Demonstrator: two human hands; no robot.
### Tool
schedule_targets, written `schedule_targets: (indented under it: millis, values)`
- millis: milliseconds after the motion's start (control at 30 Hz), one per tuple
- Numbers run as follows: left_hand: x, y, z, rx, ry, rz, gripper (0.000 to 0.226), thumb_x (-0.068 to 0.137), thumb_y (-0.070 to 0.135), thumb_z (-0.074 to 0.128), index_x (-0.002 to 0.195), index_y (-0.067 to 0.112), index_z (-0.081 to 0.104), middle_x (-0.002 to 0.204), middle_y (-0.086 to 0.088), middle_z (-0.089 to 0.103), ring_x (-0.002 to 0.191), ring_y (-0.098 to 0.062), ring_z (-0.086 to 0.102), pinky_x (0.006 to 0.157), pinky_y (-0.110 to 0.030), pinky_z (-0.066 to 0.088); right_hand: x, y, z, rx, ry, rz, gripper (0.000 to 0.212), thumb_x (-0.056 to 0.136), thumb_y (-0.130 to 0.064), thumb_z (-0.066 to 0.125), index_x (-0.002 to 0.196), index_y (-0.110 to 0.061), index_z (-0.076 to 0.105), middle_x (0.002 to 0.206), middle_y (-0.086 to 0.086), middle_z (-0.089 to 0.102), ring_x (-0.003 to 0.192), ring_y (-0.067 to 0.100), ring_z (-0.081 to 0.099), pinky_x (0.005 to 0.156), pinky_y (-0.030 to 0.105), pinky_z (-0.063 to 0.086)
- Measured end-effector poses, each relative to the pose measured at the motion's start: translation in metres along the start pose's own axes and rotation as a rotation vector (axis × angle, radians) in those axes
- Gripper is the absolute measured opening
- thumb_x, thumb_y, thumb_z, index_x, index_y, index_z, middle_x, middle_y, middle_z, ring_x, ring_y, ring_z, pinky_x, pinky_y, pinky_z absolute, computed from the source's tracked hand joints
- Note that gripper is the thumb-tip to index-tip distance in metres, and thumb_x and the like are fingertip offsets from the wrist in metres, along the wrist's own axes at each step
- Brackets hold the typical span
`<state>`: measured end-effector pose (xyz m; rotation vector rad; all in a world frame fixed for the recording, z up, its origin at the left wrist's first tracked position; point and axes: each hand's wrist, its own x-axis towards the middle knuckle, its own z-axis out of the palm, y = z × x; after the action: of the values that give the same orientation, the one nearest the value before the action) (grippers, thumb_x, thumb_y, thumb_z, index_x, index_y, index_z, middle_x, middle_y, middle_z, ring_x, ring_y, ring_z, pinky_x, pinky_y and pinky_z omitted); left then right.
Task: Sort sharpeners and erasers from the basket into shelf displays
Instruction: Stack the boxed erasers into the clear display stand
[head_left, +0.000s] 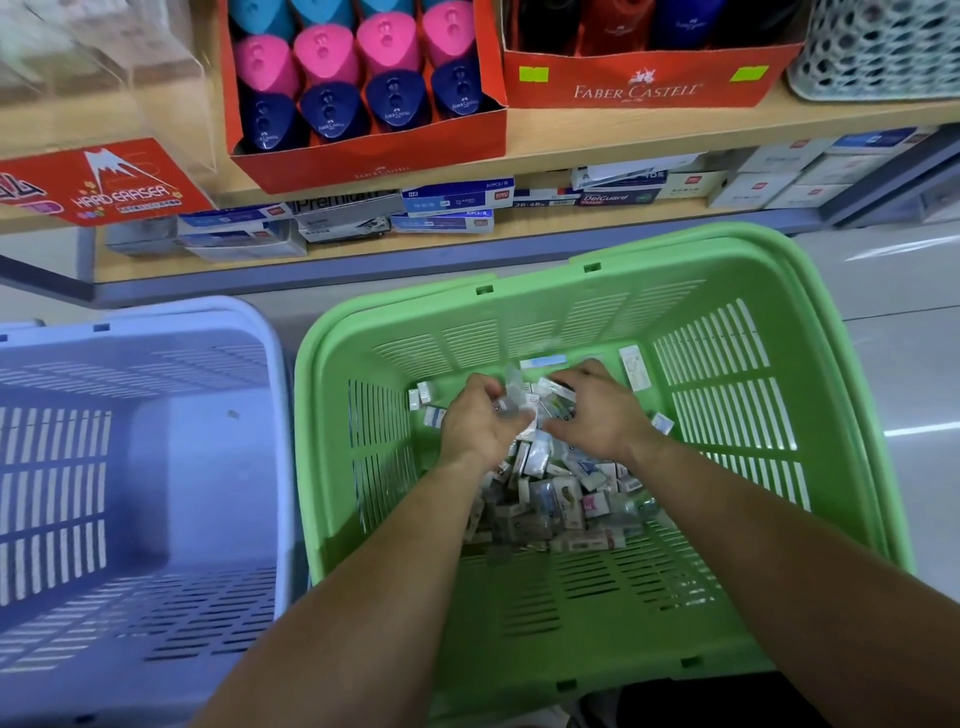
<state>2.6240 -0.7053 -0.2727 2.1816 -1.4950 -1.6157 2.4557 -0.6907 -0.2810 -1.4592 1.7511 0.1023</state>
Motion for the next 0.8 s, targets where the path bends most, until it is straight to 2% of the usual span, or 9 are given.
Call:
schedule_targets:
  millis: [100, 200, 400, 500, 567, 600, 667, 733, 800]
  values:
    - [-0.001, 0.003, 0.000, -0.063, 0.044, 0.051, 0.026, 0.093, 0.044, 0.067, 0.107, 0.027, 0.053, 0.107, 0.012, 0.063, 0.094, -0.014, 0.062, 0.090, -0.033, 0.051, 0.001, 0.000, -0.002, 0.029, -0.014, -0.020, 0.073, 0.083, -0.041, 0.078, 0.147, -0.025, 0.047, 0.141, 0.003, 0.052, 0.125, 0.021, 0.055, 0.104, 0.032, 0.045]
    - [0.000, 0.001, -0.002, -0.176, 0.050, 0.001, 0.019, 0.097, 0.029, 0.065, 0.114, 0.025, 0.057, 0.116, 0.003, 0.065, 0.082, -0.011, 0.061, 0.074, -0.028, 0.050, 0.001, 0.000, -0.003, 0.044, -0.021, -0.009, 0.073, 0.082, -0.041, 0.079, 0.146, -0.025, 0.048, 0.141, 0.002, 0.053, 0.125, 0.020, 0.055, 0.103, 0.032, 0.046]
    - [-0.006, -0.004, -0.004, -0.321, -0.019, -0.068, 0.055, 0.097, 0.000, 0.058, 0.139, 0.033, 0.047, 0.122, 0.007, 0.051, 0.098, -0.017, 0.063, 0.069, -0.018, 0.053, 0.001, 0.002, -0.005, 0.053, -0.052, 0.004, 0.075, 0.085, -0.041, 0.078, 0.148, -0.019, 0.044, 0.142, 0.008, 0.051, 0.124, 0.027, 0.055, 0.102, 0.033, 0.044]
    - [-0.010, -0.005, 0.000, -0.231, -0.062, -0.078, 0.064, 0.095, -0.005, 0.057, 0.148, 0.027, 0.041, 0.149, 0.000, 0.046, 0.113, -0.029, 0.064, 0.089, -0.028, 0.056, -0.001, 0.001, -0.004, -0.051, -0.043, 0.001, 0.070, 0.084, -0.043, 0.078, 0.143, -0.018, 0.050, 0.139, 0.009, 0.047, 0.120, 0.029, 0.057, 0.105, 0.034, 0.044]
    - [-0.014, -0.005, 0.001, -0.163, -0.088, -0.083, 0.069, 0.094, -0.005, 0.059, 0.153, 0.021, 0.036, 0.157, -0.002, 0.040, 0.117, -0.025, 0.063, 0.095, -0.020, 0.049, -0.003, 0.001, -0.003, -0.034, -0.044, 0.004, 0.074, 0.084, -0.038, 0.079, 0.147, -0.017, 0.046, 0.143, 0.009, 0.051, 0.124, 0.029, 0.057, 0.107, 0.036, 0.045]
    - [-0.015, -0.005, 0.000, -0.150, -0.095, -0.085, 0.070, 0.094, -0.004, 0.061, 0.154, 0.018, 0.034, 0.158, -0.002, 0.039, 0.106, -0.014, 0.064, 0.091, -0.010, 0.043, -0.004, 0.001, -0.004, 0.006, -0.054, 0.014, 0.077, 0.083, -0.035, 0.080, 0.149, -0.016, 0.043, 0.143, 0.010, 0.054, 0.125, 0.029, 0.057, 0.106, 0.037, 0.046]
    - [-0.014, -0.006, 0.001, -0.156, -0.099, -0.092, 0.070, 0.093, -0.003, 0.063, 0.155, 0.016, 0.034, 0.158, -0.003, 0.039, 0.074, 0.003, 0.053, 0.064, 0.003, 0.039, -0.003, 0.002, -0.004, 0.111, -0.074, 0.034, 0.075, 0.082, -0.027, 0.082, 0.146, -0.017, 0.045, 0.135, 0.009, 0.062, 0.117, 0.027, 0.061, 0.100, 0.037, 0.049]
    - [-0.012, -0.006, 0.001, -0.167, -0.093, -0.101, 0.071, 0.092, -0.001, 0.066, 0.154, 0.017, 0.036, 0.156, -0.002, 0.041, 0.062, 0.008, 0.045, 0.047, 0.000, 0.036, -0.002, 0.004, -0.002, 0.193, -0.090, 0.046, 0.066, 0.081, -0.022, 0.082, 0.140, -0.020, 0.050, 0.124, 0.005, 0.067, 0.105, 0.024, 0.065, 0.094, 0.037, 0.053]
    - [-0.012, -0.004, 0.002, -0.182, -0.088, -0.087, 0.068, 0.090, -0.001, 0.068, 0.150, 0.018, 0.042, 0.142, 0.001, 0.055, 0.056, 0.006, 0.050, 0.050, -0.004, 0.041, -0.002, 0.006, 0.001, 0.286, -0.098, 0.064, 0.062, 0.082, -0.018, 0.081, 0.137, -0.021, 0.053, 0.121, 0.002, 0.068, 0.103, 0.023, 0.067, 0.094, 0.039, 0.054]
